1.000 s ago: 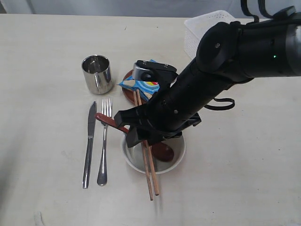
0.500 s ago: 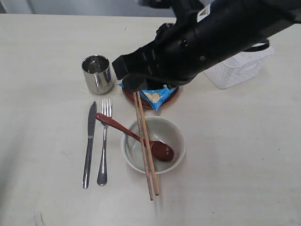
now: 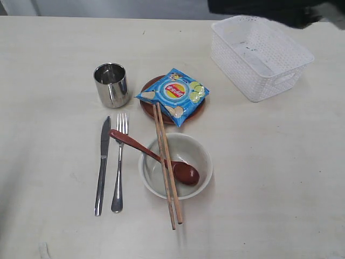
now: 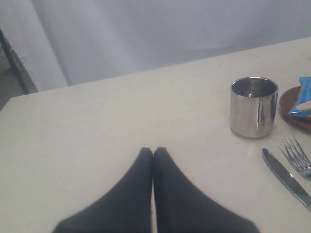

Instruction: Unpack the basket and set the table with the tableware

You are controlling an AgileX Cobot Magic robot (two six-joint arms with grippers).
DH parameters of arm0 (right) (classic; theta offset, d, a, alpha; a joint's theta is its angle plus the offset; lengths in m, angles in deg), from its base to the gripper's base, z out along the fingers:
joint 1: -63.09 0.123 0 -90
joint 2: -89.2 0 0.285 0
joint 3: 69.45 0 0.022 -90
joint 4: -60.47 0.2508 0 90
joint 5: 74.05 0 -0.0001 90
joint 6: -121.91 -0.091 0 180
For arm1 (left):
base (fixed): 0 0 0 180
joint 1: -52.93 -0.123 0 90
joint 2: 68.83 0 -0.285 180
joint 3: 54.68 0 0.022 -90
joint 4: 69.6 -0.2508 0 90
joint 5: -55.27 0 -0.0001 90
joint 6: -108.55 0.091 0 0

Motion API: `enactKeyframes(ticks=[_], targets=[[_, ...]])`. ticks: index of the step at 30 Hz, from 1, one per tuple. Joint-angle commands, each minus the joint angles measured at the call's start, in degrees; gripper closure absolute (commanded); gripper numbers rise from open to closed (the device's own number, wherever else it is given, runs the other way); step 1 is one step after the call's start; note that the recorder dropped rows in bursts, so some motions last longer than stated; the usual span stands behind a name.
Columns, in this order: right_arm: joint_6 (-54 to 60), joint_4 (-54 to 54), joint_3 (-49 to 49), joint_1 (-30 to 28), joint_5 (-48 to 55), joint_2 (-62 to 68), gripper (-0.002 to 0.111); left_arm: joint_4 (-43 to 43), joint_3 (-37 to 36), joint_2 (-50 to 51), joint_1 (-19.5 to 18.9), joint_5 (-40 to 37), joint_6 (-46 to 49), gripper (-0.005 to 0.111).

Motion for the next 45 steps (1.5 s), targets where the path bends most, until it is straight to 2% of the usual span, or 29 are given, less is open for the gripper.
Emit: enactKeyframes(ticks=[1,16,45], targets=[[0.2,-0.7,-0.4,0.1,-0.4,-4.7,0.109,0.5,-0.1,-0.2,-0.3,0.5,-0.2,0.107],[0.2,-0.7,-0.4,0.1,-0.4,-14.2,0.109,0.5,-0.1,-0.2,-0.3,0.5,-0.2,0.107],[0.2,-2.7,0.3,0.1,-2.3,-17.8,0.109,0.5,-0.1,-0.2,-0.3,0.5,-0.2,0.107]])
